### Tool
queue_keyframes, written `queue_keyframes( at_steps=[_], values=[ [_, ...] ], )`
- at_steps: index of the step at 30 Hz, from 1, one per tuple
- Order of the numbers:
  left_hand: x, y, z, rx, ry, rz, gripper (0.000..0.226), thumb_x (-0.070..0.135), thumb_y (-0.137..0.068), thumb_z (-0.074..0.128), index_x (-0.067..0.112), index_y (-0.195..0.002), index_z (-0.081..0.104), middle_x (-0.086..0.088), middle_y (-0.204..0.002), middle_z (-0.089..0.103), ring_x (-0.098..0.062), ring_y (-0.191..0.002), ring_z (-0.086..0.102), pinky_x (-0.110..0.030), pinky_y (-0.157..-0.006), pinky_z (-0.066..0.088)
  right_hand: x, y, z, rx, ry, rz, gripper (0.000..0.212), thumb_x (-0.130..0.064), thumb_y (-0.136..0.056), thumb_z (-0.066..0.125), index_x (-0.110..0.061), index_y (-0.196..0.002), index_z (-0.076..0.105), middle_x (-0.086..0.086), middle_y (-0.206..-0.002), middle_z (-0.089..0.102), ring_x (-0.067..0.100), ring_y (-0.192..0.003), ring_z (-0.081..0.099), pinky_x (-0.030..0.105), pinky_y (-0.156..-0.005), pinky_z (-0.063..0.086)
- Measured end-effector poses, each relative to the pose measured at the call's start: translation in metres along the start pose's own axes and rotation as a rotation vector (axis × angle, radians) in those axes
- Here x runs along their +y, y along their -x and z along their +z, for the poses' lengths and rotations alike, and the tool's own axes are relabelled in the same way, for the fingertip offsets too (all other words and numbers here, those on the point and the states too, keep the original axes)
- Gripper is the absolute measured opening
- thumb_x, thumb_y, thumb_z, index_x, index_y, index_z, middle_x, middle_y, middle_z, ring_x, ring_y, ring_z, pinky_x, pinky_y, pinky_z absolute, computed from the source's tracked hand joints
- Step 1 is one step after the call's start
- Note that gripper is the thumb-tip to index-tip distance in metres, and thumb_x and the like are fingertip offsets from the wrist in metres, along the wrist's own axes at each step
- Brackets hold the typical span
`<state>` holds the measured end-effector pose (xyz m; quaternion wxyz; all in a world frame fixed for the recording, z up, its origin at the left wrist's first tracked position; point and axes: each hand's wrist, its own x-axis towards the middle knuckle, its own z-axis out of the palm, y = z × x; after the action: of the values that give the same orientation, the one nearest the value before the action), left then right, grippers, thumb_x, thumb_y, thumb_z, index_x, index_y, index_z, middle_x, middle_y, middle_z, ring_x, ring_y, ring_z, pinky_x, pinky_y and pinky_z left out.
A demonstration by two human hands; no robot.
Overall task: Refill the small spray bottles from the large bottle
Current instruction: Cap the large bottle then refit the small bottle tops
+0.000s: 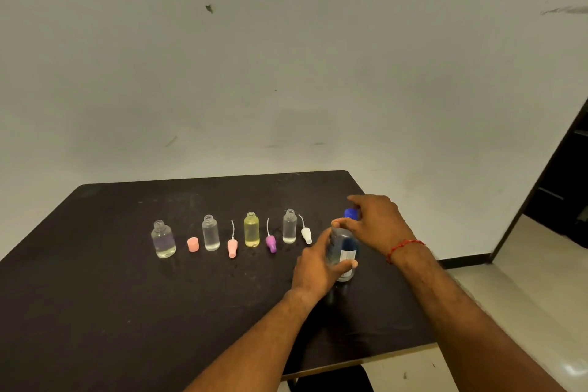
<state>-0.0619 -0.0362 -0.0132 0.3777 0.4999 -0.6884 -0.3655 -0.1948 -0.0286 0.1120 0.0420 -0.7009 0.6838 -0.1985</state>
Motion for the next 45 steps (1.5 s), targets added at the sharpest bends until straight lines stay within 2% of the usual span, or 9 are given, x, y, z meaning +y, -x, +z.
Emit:
queue_keyframes(
  at_steps=[5,10,16,20,22,24,37,42,45],
  values=[
    [0.002,-0.001,-0.001,-0.008,-0.007,-0.004,0.078,0.067,-0.066,0.074,0.049,-0.135,0.040,0.012,-0.124,0.067,-0.014,-0.116,0.063,-0.042,-0.098,0.053,0.005,0.003,0.001,0.065,-0.209,-0.042,0.022,-0.014,-0.088,0.069,-0.020,-0.109,0.072,0.002,-0.111,0.070,0.019,-0.101,0.064,0.032,-0.098,0.051],
    [0.003,0.000,-0.001,-0.007,-0.016,-0.014,0.080,0.071,-0.064,0.071,0.051,-0.134,0.036,0.009,-0.125,0.067,-0.017,-0.117,0.063,-0.042,-0.098,0.054,0.000,-0.004,0.007,0.074,-0.021,0.057,0.030,-0.040,-0.088,0.068,-0.015,-0.105,0.069,0.006,-0.101,0.069,0.016,-0.085,0.060,0.025,-0.082,0.049],
    [0.004,0.000,0.002,-0.014,-0.011,-0.021,0.076,0.071,-0.065,0.069,0.053,-0.131,0.038,0.010,-0.122,0.069,-0.017,-0.115,0.064,-0.044,-0.097,0.054,-0.005,-0.007,0.000,0.085,0.101,0.162,0.054,-0.067,-0.075,0.065,-0.013,-0.075,0.059,0.001,-0.064,0.054,0.015,-0.064,0.053,0.025,-0.063,0.039],
    [0.009,0.000,0.006,-0.030,0.002,-0.014,0.076,0.070,-0.066,0.071,0.051,-0.133,0.040,0.013,-0.124,0.067,-0.014,-0.116,0.063,-0.042,-0.098,0.054,0.002,0.002,0.001,0.080,-0.030,0.128,0.068,-0.076,-0.066,0.064,-0.017,-0.100,0.067,0.003,-0.087,0.068,0.017,-0.078,0.061,0.027,-0.072,0.050],
    [0.009,0.000,0.008,-0.034,0.012,-0.014,0.080,0.071,-0.065,0.071,0.052,-0.135,0.038,0.013,-0.126,0.067,-0.015,-0.118,0.062,-0.042,-0.098,0.054,0.008,0.007,0.000,0.115,-0.186,0.059,0.056,-0.053,-0.078,0.073,-0.021,-0.123,0.063,0.002,-0.107,0.069,0.019,-0.093,0.064,0.030,-0.088,0.053],
    [0.008,-0.002,0.009,-0.033,0.008,-0.010,0.079,0.072,-0.065,0.072,0.053,-0.134,0.038,0.013,-0.123,0.068,-0.015,-0.116,0.063,-0.042,-0.097,0.054,0.014,0.008,0.001,0.136,-0.216,0.026,0.035,-0.030,-0.085,0.073,-0.020,-0.118,0.068,0.004,-0.112,0.070,0.017,-0.097,0.064,0.026,-0.092,0.050],
    [0.011,-0.001,0.007,-0.039,-0.039,-0.017,0.083,0.068,-0.069,0.074,0.052,-0.138,0.032,0.007,-0.129,0.066,-0.020,-0.120,0.062,-0.042,-0.098,0.054,0.012,0.009,0.017,0.240,-0.219,0.166,0.041,-0.040,-0.081,0.076,-0.013,-0.112,0.070,0.007,-0.102,0.073,0.016,-0.085,0.063,0.028,-0.088,0.051],
    [0.002,0.004,0.000,-0.075,-0.103,-0.072,0.113,0.087,-0.056,0.067,0.049,-0.151,0.019,0.001,-0.143,0.058,-0.023,-0.130,0.056,-0.043,-0.106,0.049,0.015,0.022,0.025,0.284,-0.248,0.185,0.064,-0.047,-0.077,0.076,-0.013,-0.130,0.060,0.007,-0.106,0.070,0.018,-0.090,0.063,0.033,-0.090,0.052],
    [-0.007,0.014,-0.013,0.025,-0.078,-0.082,0.103,0.075,-0.065,0.073,0.037,-0.152,0.033,0.005,-0.146,0.055,-0.016,-0.134,0.051,-0.038,-0.110,0.044,0.010,0.038,0.026,0.417,-0.318,0.106,0.057,-0.042,-0.080,0.074,-0.013,-0.127,0.059,0.001,-0.092,0.063,0.013,-0.078,0.057,0.026,-0.079,0.052]
  ],
)
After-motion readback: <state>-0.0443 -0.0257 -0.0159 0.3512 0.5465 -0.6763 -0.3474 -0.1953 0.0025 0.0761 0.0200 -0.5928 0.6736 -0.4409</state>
